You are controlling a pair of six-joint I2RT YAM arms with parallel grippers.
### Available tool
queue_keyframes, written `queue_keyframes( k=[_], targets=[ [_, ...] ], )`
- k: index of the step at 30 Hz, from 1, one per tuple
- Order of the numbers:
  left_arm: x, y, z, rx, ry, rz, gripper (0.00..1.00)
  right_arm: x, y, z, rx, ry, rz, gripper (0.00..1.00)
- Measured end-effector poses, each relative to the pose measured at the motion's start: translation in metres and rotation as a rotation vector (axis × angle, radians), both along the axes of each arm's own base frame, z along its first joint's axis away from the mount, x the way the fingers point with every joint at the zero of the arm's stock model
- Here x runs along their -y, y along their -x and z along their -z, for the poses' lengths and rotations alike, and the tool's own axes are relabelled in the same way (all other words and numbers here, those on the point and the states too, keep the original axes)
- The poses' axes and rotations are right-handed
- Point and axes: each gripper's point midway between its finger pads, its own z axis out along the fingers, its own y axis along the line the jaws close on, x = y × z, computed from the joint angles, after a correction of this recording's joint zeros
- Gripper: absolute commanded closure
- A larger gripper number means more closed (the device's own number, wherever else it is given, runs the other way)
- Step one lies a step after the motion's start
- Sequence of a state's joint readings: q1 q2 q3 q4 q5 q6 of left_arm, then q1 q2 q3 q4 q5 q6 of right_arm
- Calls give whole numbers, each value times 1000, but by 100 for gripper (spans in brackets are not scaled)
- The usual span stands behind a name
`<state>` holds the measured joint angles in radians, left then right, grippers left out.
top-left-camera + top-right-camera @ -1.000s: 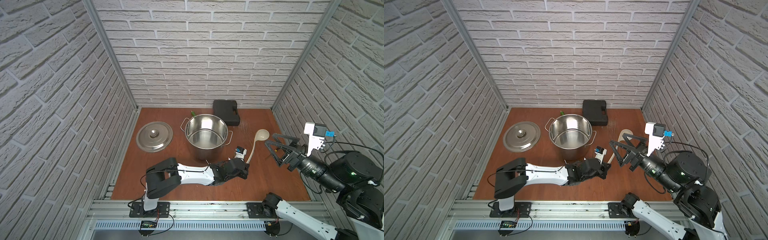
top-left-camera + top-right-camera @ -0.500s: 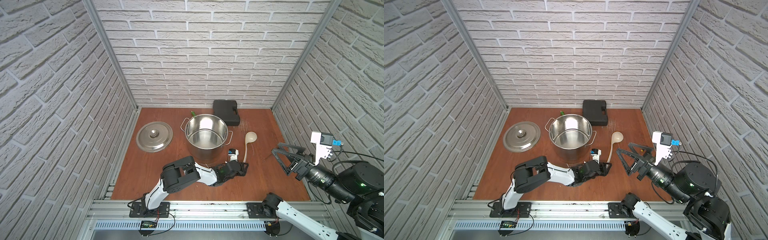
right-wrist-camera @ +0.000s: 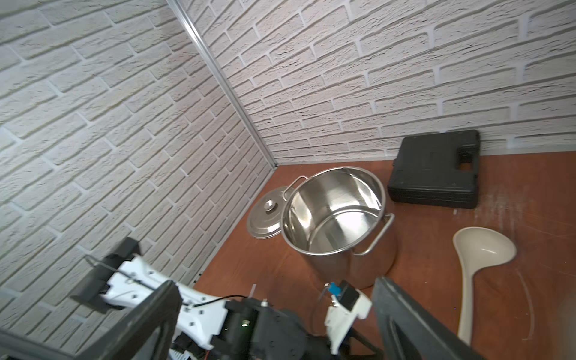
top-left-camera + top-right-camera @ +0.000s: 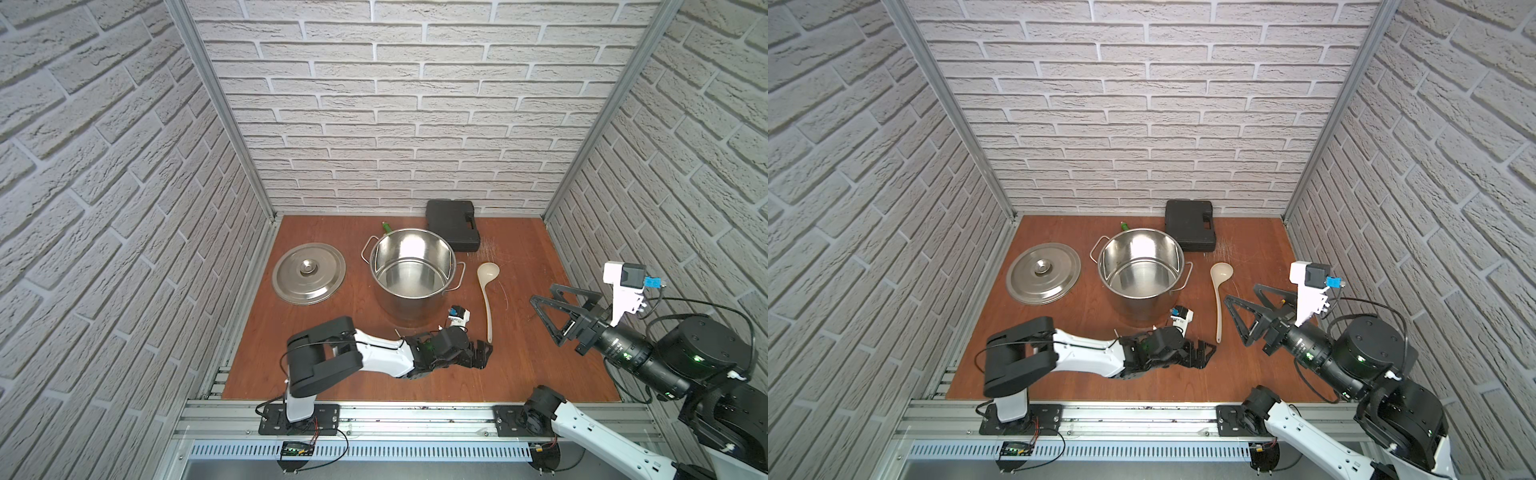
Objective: Stir the soup with a spoon
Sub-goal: Place the spoon at the center of the board, then reset both arms
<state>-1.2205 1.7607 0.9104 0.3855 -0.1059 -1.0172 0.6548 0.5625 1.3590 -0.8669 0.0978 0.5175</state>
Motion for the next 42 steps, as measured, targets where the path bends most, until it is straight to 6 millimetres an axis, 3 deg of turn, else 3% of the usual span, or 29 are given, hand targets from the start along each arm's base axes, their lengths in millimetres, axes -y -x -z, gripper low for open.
queue_keyframes(
  k=[4, 6, 13, 16, 18, 21, 26, 29, 32, 37, 42],
  targets=[
    [-46, 25, -53, 142, -58, 28, 2, 13, -33, 24, -37, 128, 167, 0],
    [-82, 22, -77, 206, -98, -35, 2, 14, -52, 42, -68, 221, 229, 0],
    [-251, -40, -162, 437, -391, -443, 2, 7, -108, 112, -98, 521, 345, 2],
    [-322, -65, -191, 500, -502, -604, 2, 19, -125, 133, -68, 636, 409, 2],
    [-367, -77, -195, 515, -584, -703, 2, 34, -139, 153, -72, 687, 468, 2],
    [-432, -82, -164, 486, -713, -828, 2, 59, -156, 205, -113, 745, 536, 2],
    [-508, -74, -56, 275, -860, -932, 1, 89, -168, 300, -212, 820, 559, 2],
    [-521, -75, -11, 217, -887, -919, 1, 98, -182, 322, -222, 813, 577, 2],
    [-523, -90, 17, 205, -880, -890, 2, 106, -199, 333, -198, 781, 605, 2],
    [-521, -134, 32, 278, -818, -881, 2, 117, -222, 351, -180, 721, 614, 2],
    [-516, -168, 38, 344, -770, -857, 1, 106, -235, 366, -148, 675, 540, 2]
  ],
)
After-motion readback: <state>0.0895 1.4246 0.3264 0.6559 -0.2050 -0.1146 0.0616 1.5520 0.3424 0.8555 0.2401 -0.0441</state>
